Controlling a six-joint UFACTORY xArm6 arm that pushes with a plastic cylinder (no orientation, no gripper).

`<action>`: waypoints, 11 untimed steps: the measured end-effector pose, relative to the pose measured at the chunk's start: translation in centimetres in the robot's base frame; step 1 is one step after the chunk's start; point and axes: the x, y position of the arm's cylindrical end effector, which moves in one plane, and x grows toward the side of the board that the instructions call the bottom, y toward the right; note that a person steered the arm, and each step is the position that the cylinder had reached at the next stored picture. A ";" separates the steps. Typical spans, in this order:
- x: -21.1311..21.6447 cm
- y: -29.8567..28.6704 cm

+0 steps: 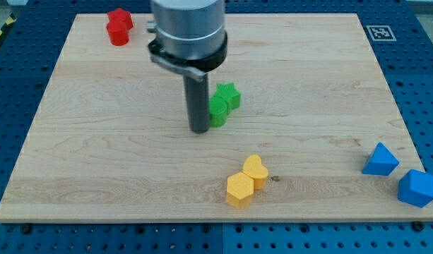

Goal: Move the green star towards the top right

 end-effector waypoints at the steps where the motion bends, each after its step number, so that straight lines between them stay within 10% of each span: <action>1: -2.5 3.0; 8: -10.7 4.7; 11: -16.3 14.2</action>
